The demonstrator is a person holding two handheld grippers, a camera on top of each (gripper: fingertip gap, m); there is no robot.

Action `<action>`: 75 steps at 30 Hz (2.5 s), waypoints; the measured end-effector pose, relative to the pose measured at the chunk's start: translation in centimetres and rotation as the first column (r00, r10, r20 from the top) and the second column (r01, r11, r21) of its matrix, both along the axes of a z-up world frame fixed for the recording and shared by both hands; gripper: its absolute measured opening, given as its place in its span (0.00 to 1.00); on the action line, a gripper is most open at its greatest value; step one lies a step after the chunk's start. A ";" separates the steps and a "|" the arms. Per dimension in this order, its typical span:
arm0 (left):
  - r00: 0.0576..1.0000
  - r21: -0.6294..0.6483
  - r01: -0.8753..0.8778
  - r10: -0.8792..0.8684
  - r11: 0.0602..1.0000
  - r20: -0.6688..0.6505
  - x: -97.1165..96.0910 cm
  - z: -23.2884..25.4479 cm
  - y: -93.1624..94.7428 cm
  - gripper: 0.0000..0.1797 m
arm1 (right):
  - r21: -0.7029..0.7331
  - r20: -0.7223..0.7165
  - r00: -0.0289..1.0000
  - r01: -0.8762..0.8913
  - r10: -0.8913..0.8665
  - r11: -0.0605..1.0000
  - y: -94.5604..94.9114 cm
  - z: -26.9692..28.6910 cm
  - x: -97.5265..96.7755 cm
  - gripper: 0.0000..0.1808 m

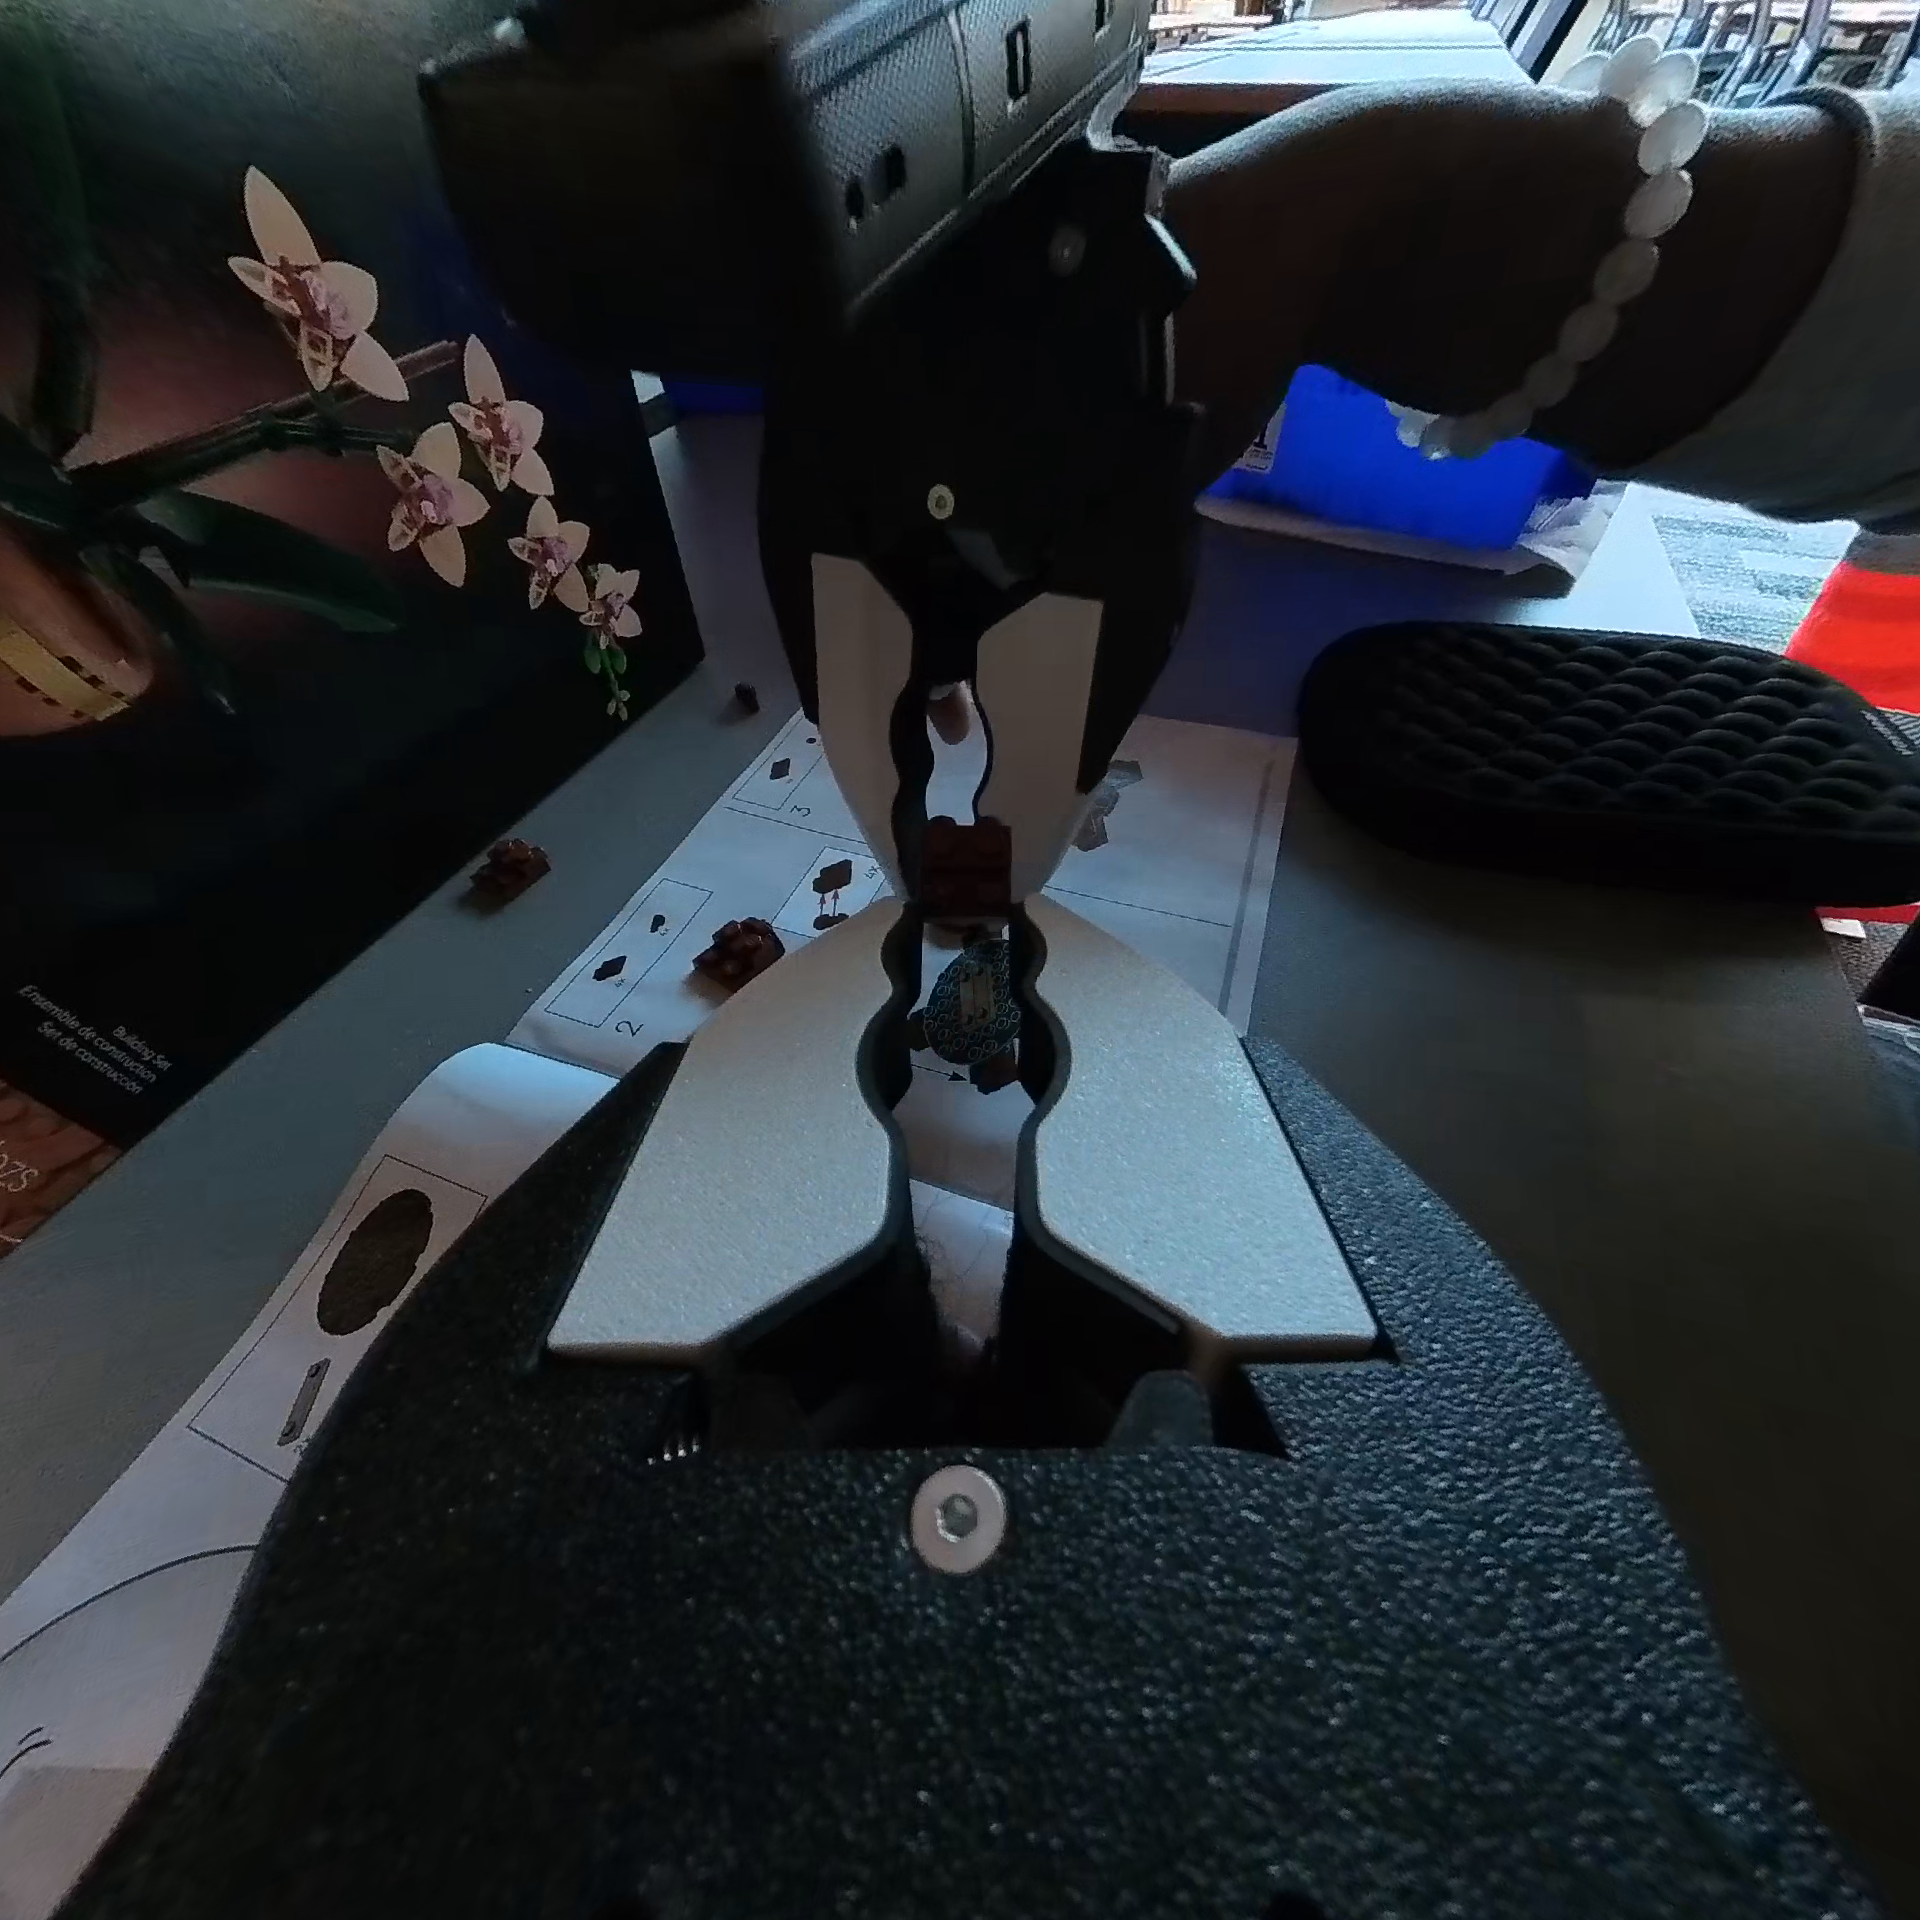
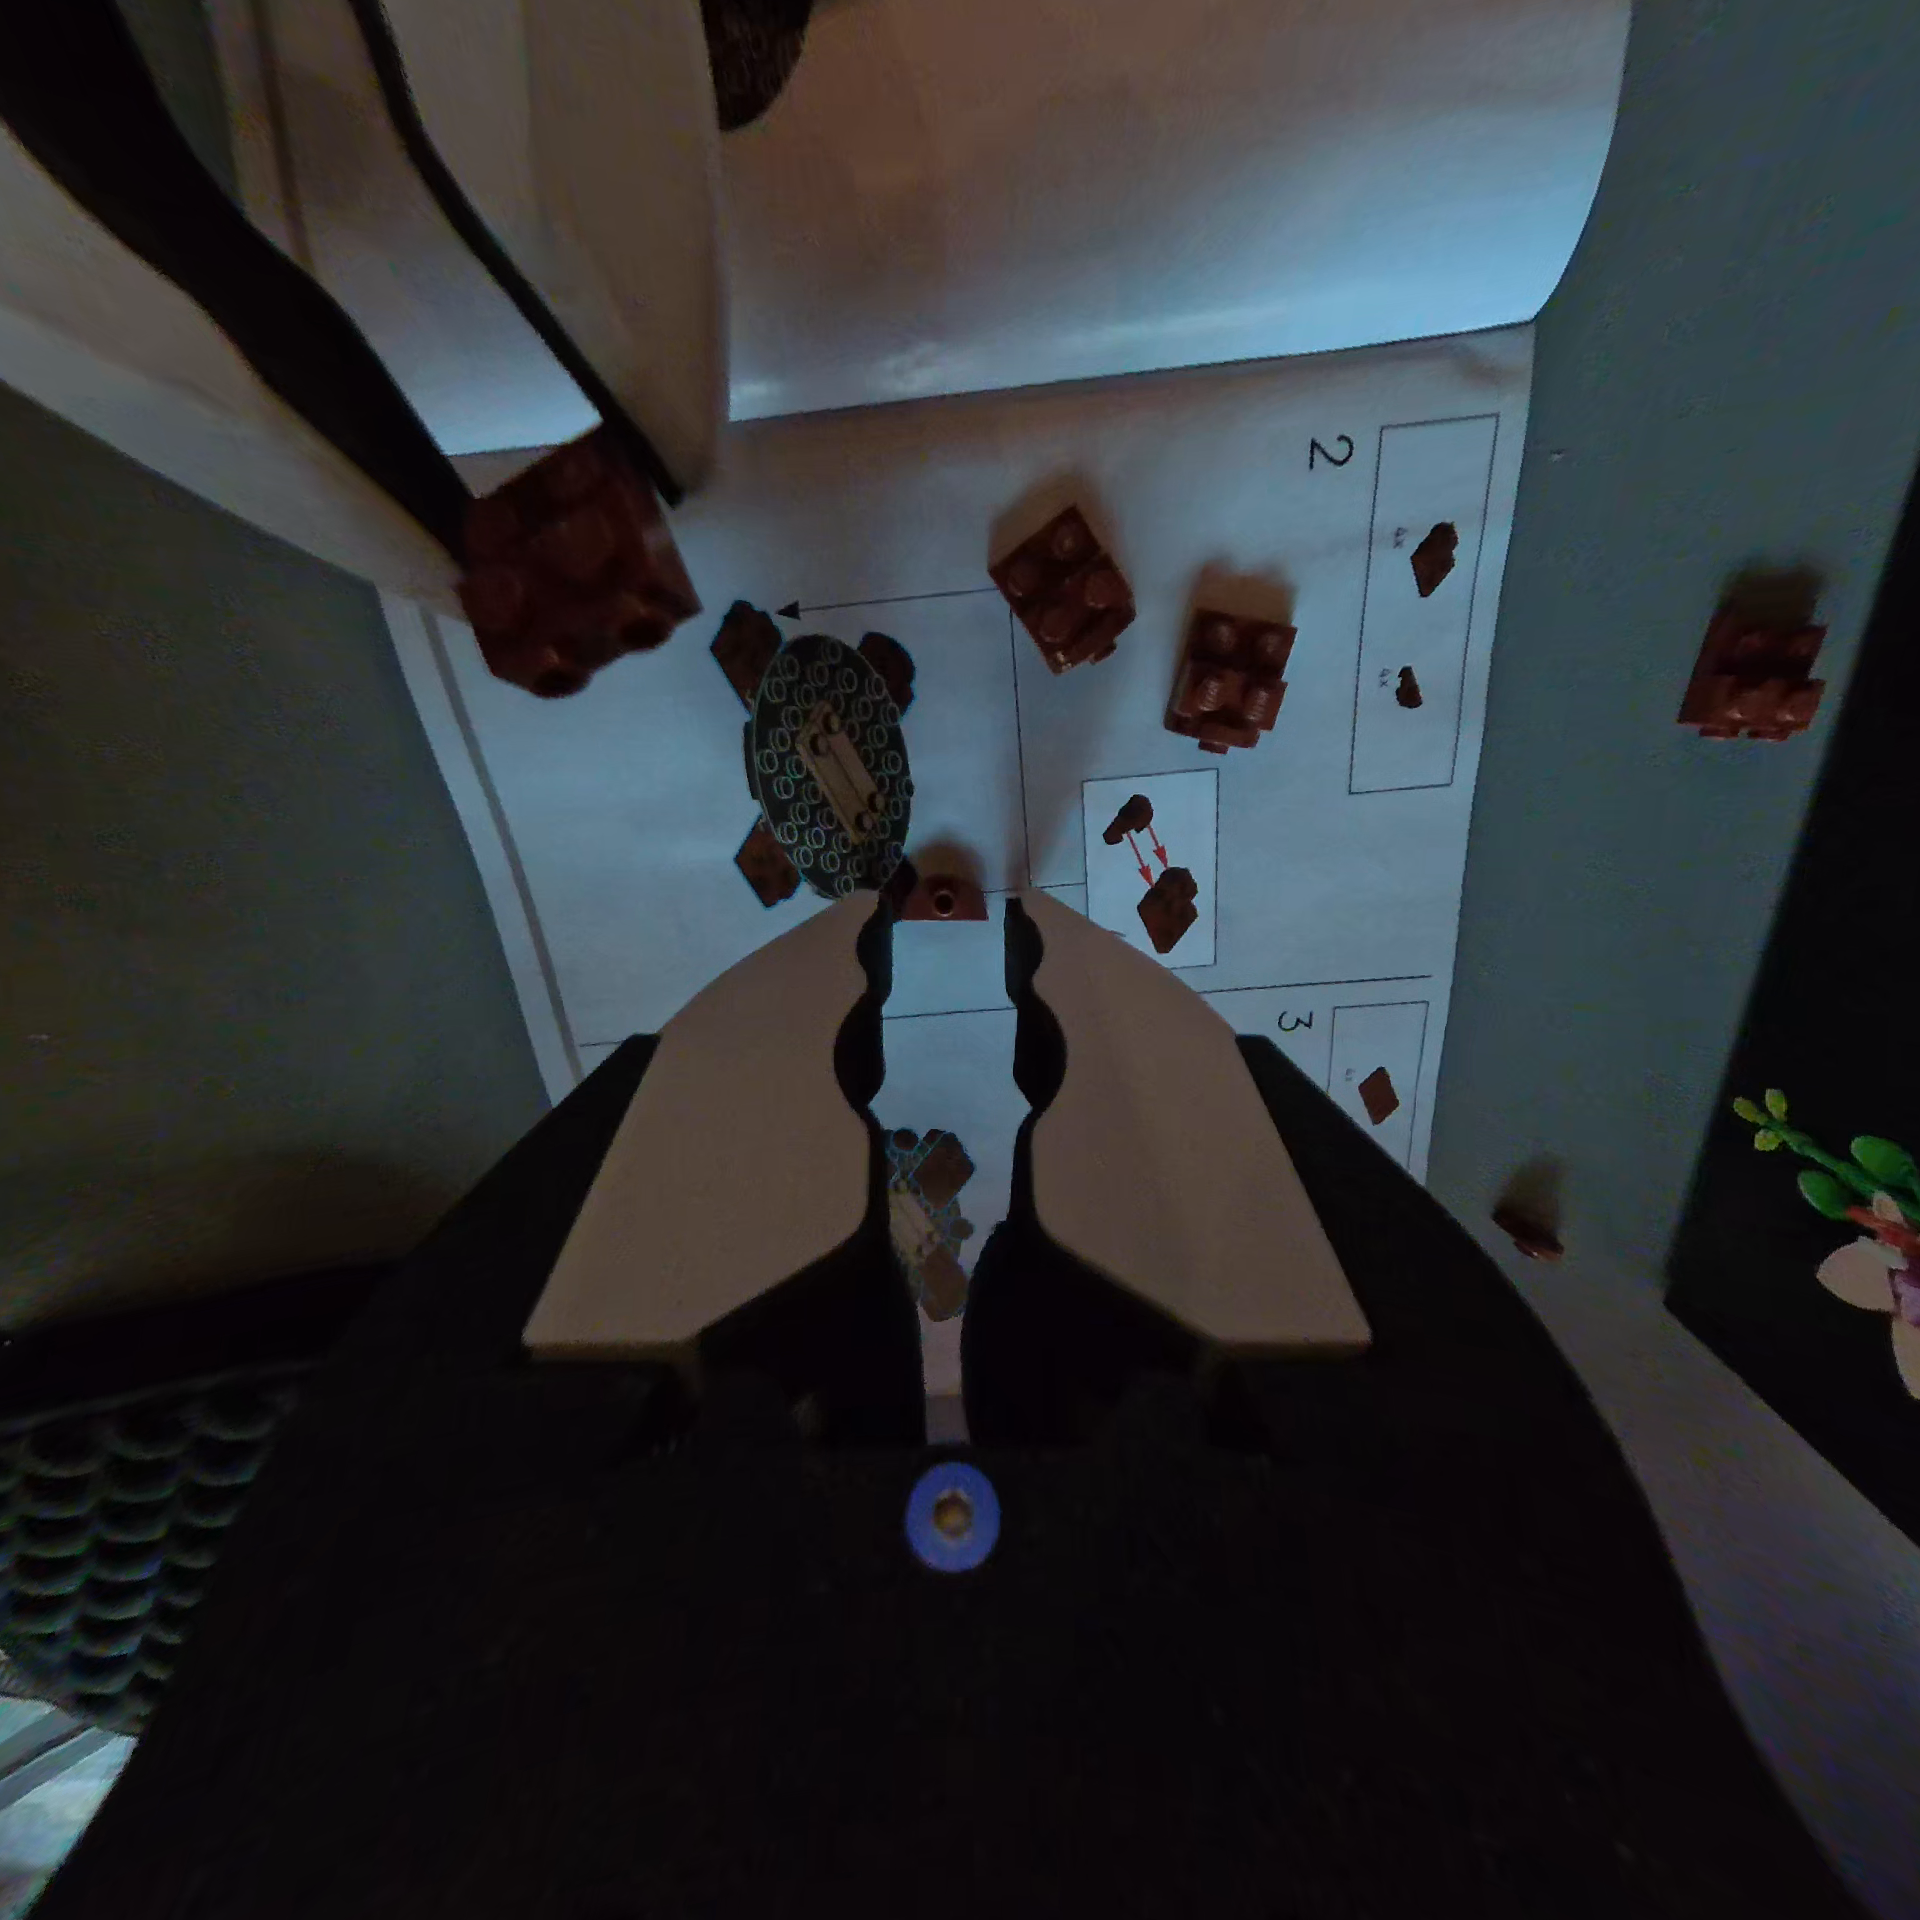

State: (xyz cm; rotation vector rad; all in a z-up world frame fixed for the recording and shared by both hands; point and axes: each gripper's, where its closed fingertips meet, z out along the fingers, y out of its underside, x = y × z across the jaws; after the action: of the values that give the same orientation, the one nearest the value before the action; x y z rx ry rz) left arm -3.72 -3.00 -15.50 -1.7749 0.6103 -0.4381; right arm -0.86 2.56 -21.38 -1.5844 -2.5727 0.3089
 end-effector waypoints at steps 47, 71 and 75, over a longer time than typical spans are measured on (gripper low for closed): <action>0.870 0.200 0.136 -0.213 0.970 0.445 -0.1 5.9 -1.9 0.08 | -0.430 -0.774 0.606 -0.289 -0.185 0.855 -6.3 13.4 -3.2 0.07; 0.957 0.092 0.193 -0.208 0.977 0.200 1.8 2.5 -1.9 0.08 | -0.355 -0.599 0.800 -0.234 -0.028 0.905 -6.7 9.5 -1.4 0.08; 0.961 0.075 0.202 -0.212 0.977 0.180 2.0 2.1 -1.8 0.08 | -0.345 -0.589 0.808 -0.244 -0.007 0.906 -6.8 9.4 -1.2 0.08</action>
State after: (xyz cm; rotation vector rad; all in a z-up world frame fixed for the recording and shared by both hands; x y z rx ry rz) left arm -1.72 -4.80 -13.41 -1.6012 0.6709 -0.7171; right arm -2.09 -4.23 -12.00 -1.1499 -2.1959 1.2097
